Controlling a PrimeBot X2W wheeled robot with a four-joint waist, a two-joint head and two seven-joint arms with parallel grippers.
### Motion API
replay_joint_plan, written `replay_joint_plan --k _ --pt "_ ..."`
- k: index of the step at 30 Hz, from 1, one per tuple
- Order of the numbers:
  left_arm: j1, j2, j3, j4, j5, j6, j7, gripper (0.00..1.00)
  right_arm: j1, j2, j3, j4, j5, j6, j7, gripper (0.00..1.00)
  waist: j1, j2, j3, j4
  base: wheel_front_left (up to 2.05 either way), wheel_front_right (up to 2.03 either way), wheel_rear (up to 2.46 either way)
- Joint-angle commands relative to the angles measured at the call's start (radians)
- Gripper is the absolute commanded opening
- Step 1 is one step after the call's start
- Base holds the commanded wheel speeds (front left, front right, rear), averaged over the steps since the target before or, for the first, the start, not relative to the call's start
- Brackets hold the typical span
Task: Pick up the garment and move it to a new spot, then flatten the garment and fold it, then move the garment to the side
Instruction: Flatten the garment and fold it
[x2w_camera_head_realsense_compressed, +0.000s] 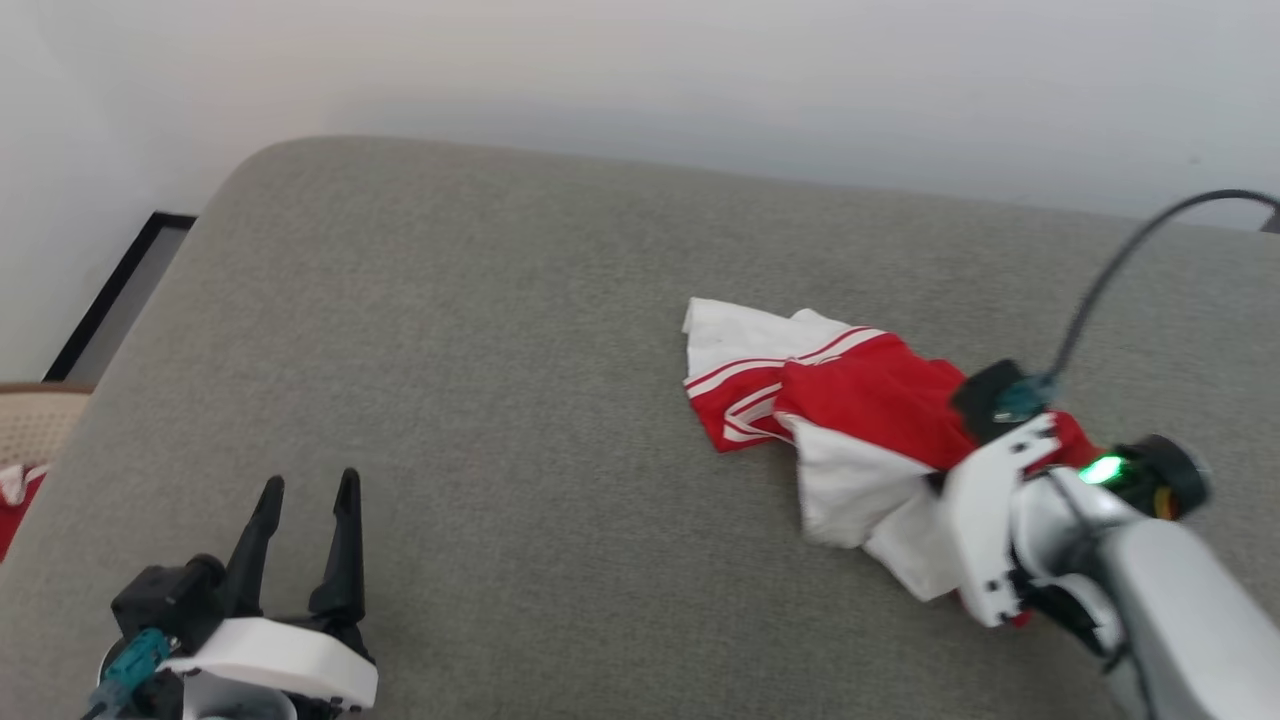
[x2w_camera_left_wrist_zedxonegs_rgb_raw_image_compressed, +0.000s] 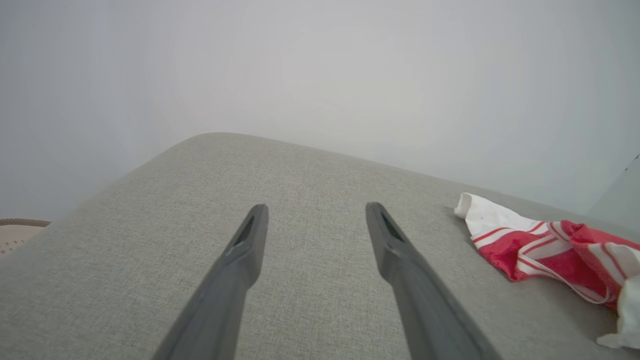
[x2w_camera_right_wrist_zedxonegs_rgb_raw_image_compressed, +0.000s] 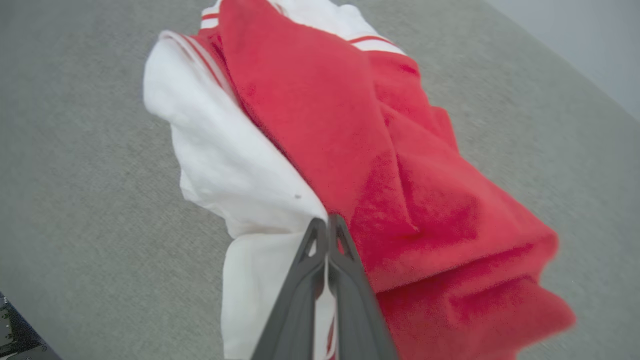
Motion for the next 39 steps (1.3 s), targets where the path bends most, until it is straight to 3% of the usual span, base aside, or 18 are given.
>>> replay_joint_plan --k 1,12,22,24,25,32,39 --pt "0.017 0.005 0.005 -0.002 0.009 -0.002 -0.005 1.00 0.025 -0.013 -0.036 -0.030 -0.004 0.000 0.018 0.00 0.0000 0.0000 -0.012 -0.018 0.00 0.00 0.00" --pt "0.028 0.017 -0.011 -0.004 0.007 -0.006 -0.005 1.00 0.167 -0.017 -0.322 -0.140 -0.064 0.000 0.117 0.00 0.0000 0.0000 -0.027 -0.075 0.00 0.00 0.00" --pt "-0.001 0.025 -0.042 0.010 -0.008 -0.006 -0.005 1.00 0.198 0.059 -0.456 0.018 -0.104 0.000 0.109 0.00 0.0000 0.0000 -0.013 -0.082 0.00 0.00 0.00" --pt "-0.012 0.029 -0.051 0.014 -0.013 -0.006 -0.005 1.00 0.183 0.073 -0.466 0.054 -0.115 0.000 0.091 0.45 0.0000 0.0000 -0.011 -0.084 0.00 0.00 0.00" --pt "-0.016 0.032 -0.058 0.017 -0.015 -0.006 -0.005 1.00 0.176 0.080 -0.470 0.068 -0.118 0.000 0.080 1.00 0.0000 0.0000 -0.011 -0.084 0.00 0.00 0.00" --pt "-0.054 0.074 -0.114 0.014 -0.061 -0.006 0.026 1.00 0.143 0.083 -0.459 0.066 -0.107 0.000 0.060 1.00 0.0000 0.0000 -0.007 -0.107 0.00 0.00 0.00" --pt "-0.131 0.170 -0.220 -0.029 -0.163 -0.006 0.146 1.00 0.137 0.106 -0.477 -0.059 -0.092 0.000 0.038 1.00 0.0000 0.0000 -0.003 -0.166 0.00 0.00 0.00"
